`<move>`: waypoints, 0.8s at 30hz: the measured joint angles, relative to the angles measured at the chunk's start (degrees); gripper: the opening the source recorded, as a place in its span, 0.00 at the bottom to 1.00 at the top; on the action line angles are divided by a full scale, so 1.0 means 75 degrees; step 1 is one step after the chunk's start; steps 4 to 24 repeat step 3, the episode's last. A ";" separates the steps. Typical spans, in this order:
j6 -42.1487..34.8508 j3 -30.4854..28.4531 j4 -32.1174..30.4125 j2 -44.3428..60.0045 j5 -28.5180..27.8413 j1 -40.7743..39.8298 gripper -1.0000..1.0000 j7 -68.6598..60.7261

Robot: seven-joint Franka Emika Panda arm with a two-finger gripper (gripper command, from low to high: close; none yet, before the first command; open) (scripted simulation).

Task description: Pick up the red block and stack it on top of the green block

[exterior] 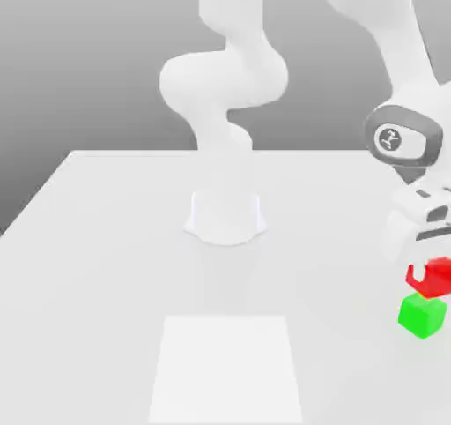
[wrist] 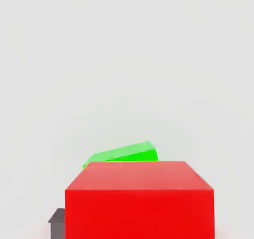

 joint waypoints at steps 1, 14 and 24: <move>0.0000 0.0000 0.0000 0.0000 0.0000 0.0000 1.00 0.0000; 0.0000 0.0000 0.0000 0.0000 0.0000 0.0000 1.00 0.0000; 0.0000 0.0000 0.0000 0.0000 0.0000 0.0000 1.00 0.0000</move>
